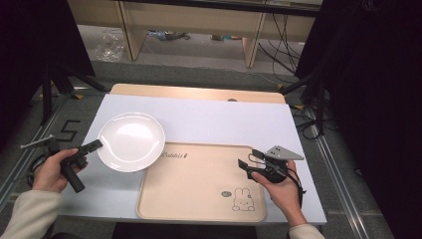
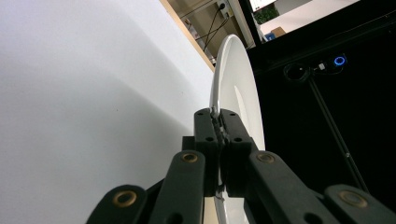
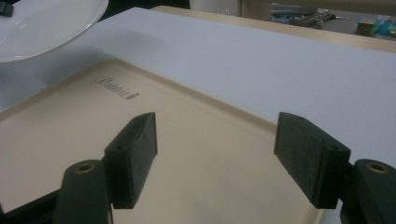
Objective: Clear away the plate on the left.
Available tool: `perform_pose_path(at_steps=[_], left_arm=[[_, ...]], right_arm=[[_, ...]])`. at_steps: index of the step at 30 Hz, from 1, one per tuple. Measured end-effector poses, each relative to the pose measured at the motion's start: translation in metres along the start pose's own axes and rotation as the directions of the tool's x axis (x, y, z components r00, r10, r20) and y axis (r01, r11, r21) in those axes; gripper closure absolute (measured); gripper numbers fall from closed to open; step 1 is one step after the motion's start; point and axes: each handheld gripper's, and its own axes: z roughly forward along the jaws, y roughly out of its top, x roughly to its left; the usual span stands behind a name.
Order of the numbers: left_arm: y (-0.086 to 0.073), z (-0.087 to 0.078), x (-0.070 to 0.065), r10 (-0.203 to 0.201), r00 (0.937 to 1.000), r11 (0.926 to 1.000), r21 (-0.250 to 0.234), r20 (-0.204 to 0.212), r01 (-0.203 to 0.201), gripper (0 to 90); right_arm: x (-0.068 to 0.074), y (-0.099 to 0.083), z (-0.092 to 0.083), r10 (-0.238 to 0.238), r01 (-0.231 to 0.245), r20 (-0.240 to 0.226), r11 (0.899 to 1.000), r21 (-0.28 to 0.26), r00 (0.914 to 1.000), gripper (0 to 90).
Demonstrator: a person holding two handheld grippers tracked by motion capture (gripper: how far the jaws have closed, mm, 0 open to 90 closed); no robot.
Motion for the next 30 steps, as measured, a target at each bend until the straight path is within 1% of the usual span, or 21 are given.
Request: perform_pose_path(at_steps=[3, 5, 6, 7, 8, 9, 11, 12, 13, 14, 18, 19, 20, 23, 24, 28, 29, 30], left_arm=[[-0.001, 0.001, -0.001, 0.004, 1.0, 1.0, 0.007, 0.003, -0.004, 86.7], [-0.001, 0.002, -0.003, -0.001, 1.0, 1.0, 0.008, 0.004, 0.001, 86.7], [-0.001, 0.002, -0.003, -0.003, 1.0, 1.0, 0.007, 0.005, 0.002, 86.7], [-0.001, 0.002, -0.004, -0.001, 1.0, 1.0, 0.006, 0.007, 0.001, 86.7], [-0.001, 0.002, -0.004, -0.001, 1.0, 1.0, 0.005, 0.009, 0.001, 86.7], [-0.001, 0.002, -0.004, 0.004, 0.9999, 1.0, 0.005, 0.01, -0.004, 86.7], [-0.002, 0.003, -0.005, -0.003, 0.9999, 1.0, 0.004, 0.011, 0.003, 86.7], [-0.002, 0.003, -0.005, 0.004, 0.9999, 1.0, 0.006, 0.012, -0.004, 86.7], [-0.003, 0.004, -0.006, -0.003, 0.9999, 1.0, 0.008, 0.01, 0.003, 86.7], [-0.003, 0.004, -0.006, -0.003, 0.9999, 0.9999, 0.01, 0.012, 0.003, 86.7], [-0.004, 0.006, -0.007, 0.003, 0.9998, 0.9999, 0.016, 0.02, -0.003, 86.7], [-0.004, 0.007, -0.008, 0.002, 0.9998, 0.9998, 0.018, 0.022, -0.003, 86.7], [-0.005, 0.007, -0.008, -0.003, 0.9998, 0.9998, 0.018, 0.02, 0.003, 86.7], [-0.006, 0.009, -0.009, -0.004, 0.9998, 0.9997, 0.026, 0.02, 0.003, 86.7], [-0.006, 0.009, -0.01, -0.002, 0.9998, 0.9996, 0.027, 0.019, 0.002, 86.6], [-0.009, 0.012, -0.012, -0.001, 0.9998, 0.9996, 0.03, 0.022, 0.0, 86.6], [-0.009, 0.012, -0.012, 0.0, 0.9997, 0.9995, 0.033, 0.023, -0.001, 86.5], [-0.01, 0.013, -0.013, 0.0, 0.9997, 0.9994, 0.035, 0.025, -0.001, 86.5]], right_arm=[[0.0, 0.0, 0.0, -0.001, 0.001, 0.0, 1.0, 0.0, 1.0, 30.9], [0.0, 0.0, 0.0, -0.001, 0.001, -0.003, 1.0, -0.002, 1.0, 30.9], [-0.001, 0.001, -0.003, -0.016, 0.016, 0.013, 1.0, 0.026, 0.9998, 30.9], [-0.001, 0.001, -0.003, -0.016, 0.016, 0.013, 1.0, 0.026, 0.9998, 30.9], [0.001, 0.001, -0.002, 0.005, -0.005, 0.01, 1.0, 0.024, 0.9999, 30.9], [-0.001, 0.001, -0.003, -0.012, 0.012, 0.015, 0.999, 0.03, 0.9998, 30.9], [-0.001, 0.001, -0.003, -0.012, 0.012, 0.015, 0.999, 0.03, 0.9998, 30.9], [-0.001, 0.001, -0.001, -0.006, 0.006, -0.005, 1.0, 0.016, 1.0, 30.9], [-0.001, 0.001, -0.003, -0.018, 0.018, 0.013, 1.0, 0.024, 0.9998, 30.9], [-0.001, 0.001, -0.002, -0.003, 0.003, 0.0, 1.0, 0.018, 1.0, 30.9], [0.0, 0.001, -0.001, -0.004, 0.004, 0.002, 1.0, 0.015, 1.0, 30.9], [-0.001, 0.001, -0.002, -0.011, 0.011, 0.005, 1.0, 0.017, 0.9999, 30.9], [-0.001, 0.001, -0.001, -0.004, 0.004, -0.004, 1.0, 0.017, 1.0, 30.9], [-0.001, 0.001, -0.002, -0.004, 0.004, 0.001, 1.0, 0.017, 1.0, 30.9], [-0.001, 0.001, -0.001, -0.016, 0.016, -0.003, 1.0, 0.008, 0.9999, 30.8], [-0.001, 0.001, -0.001, -0.017, 0.017, -0.003, 1.0, 0.008, 0.9999, 30.9], [0.001, 0.0, -0.002, 0.015, -0.015, -0.005, 1.0, 0.018, 0.9999, 30.9], [-0.001, 0.001, -0.001, -0.009, 0.009, -0.003, 1.0, 0.013, 1.0, 30.9]])
